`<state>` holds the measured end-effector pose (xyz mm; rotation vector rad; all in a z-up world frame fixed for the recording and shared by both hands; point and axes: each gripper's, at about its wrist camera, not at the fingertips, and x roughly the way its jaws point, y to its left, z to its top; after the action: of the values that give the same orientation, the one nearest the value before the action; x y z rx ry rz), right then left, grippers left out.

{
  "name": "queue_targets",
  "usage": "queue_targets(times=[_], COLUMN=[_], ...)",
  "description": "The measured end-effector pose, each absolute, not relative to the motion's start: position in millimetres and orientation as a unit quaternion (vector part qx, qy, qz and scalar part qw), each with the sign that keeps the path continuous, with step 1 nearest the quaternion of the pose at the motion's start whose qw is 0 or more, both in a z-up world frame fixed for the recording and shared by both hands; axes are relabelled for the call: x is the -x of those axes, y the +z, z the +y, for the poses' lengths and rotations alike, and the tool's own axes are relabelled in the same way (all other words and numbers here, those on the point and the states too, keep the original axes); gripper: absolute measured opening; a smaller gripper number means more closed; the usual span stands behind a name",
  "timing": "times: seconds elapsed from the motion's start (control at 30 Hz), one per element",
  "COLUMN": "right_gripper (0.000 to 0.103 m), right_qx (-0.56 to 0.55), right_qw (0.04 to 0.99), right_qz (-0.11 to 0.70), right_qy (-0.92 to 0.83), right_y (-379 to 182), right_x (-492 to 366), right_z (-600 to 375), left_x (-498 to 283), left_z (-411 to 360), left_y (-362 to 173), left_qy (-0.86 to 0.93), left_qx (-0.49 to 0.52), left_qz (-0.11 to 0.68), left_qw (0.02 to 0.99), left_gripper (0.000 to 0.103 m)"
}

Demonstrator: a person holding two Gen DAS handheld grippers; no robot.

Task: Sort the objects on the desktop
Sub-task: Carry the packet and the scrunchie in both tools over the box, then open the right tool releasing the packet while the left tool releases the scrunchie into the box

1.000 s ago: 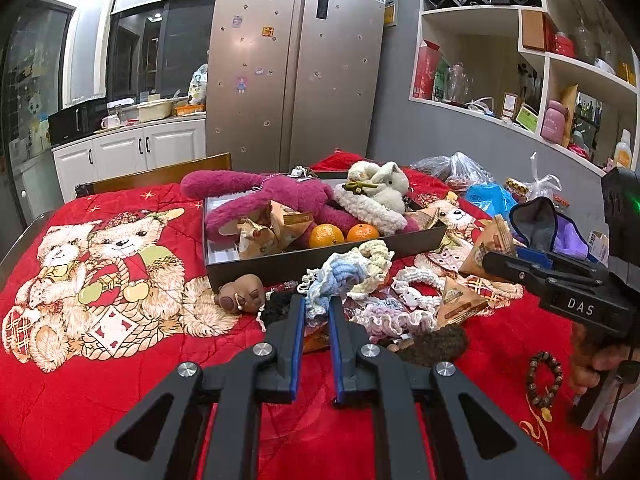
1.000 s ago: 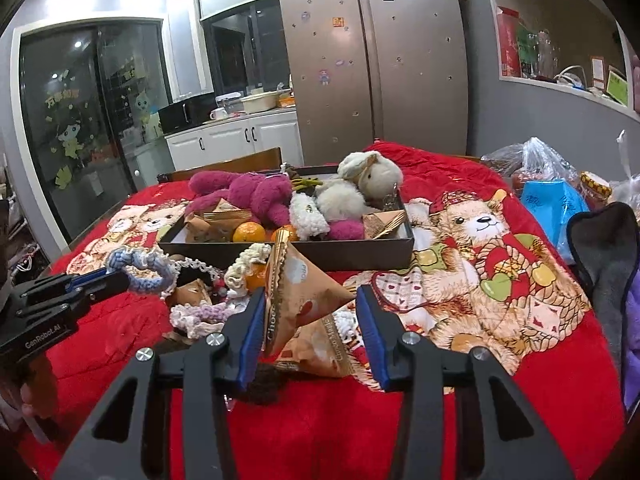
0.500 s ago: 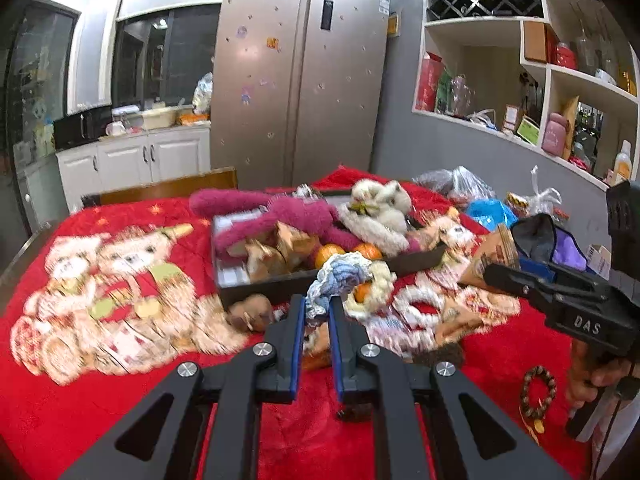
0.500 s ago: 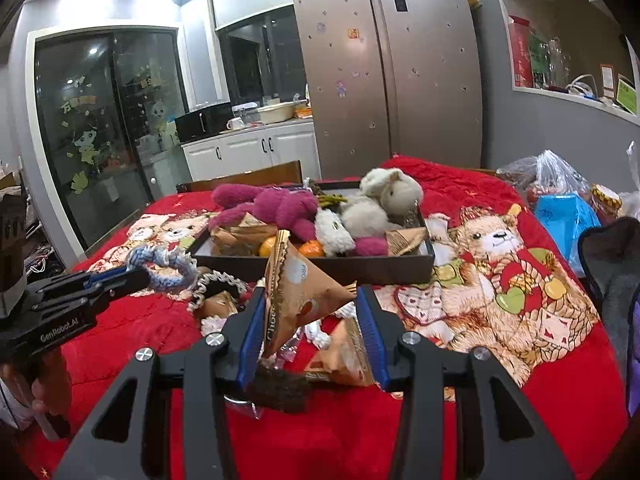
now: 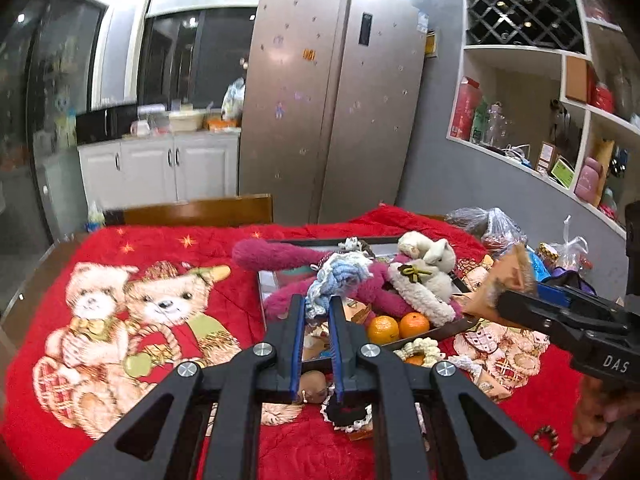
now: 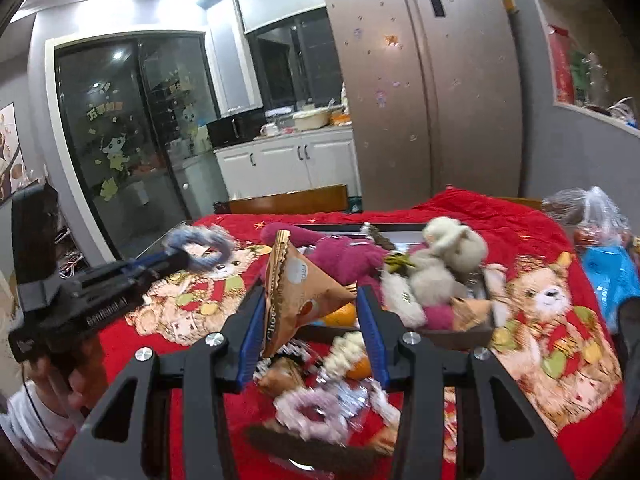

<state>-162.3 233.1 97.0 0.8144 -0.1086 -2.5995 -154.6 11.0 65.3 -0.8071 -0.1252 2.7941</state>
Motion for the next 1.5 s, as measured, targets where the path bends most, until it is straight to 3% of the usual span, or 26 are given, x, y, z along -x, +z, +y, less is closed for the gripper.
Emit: queue_targets(times=[0.27, 0.6, 1.5], right_gripper=[0.046, 0.046, 0.046], right_qx=[-0.314, -0.353, -0.374], right_qw=[0.183, 0.176, 0.130], right_qz=[-0.044, -0.042, 0.013], right_qy=[-0.930, -0.918, -0.918], right_y=[88.4, 34.2, 1.2], right_x=[219.0, 275.4, 289.9], right_z=[207.3, 196.3, 199.0], left_x=[183.9, 213.4, 217.3], left_z=[14.4, -2.1, 12.9], left_y=[36.1, 5.2, -17.5], left_qy=[0.951, 0.932, 0.926], left_qx=[0.300, 0.351, 0.365], left_qz=[-0.008, -0.028, -0.001], left_qw=[0.080, 0.084, 0.100], left_gripper=[0.012, 0.012, 0.012])
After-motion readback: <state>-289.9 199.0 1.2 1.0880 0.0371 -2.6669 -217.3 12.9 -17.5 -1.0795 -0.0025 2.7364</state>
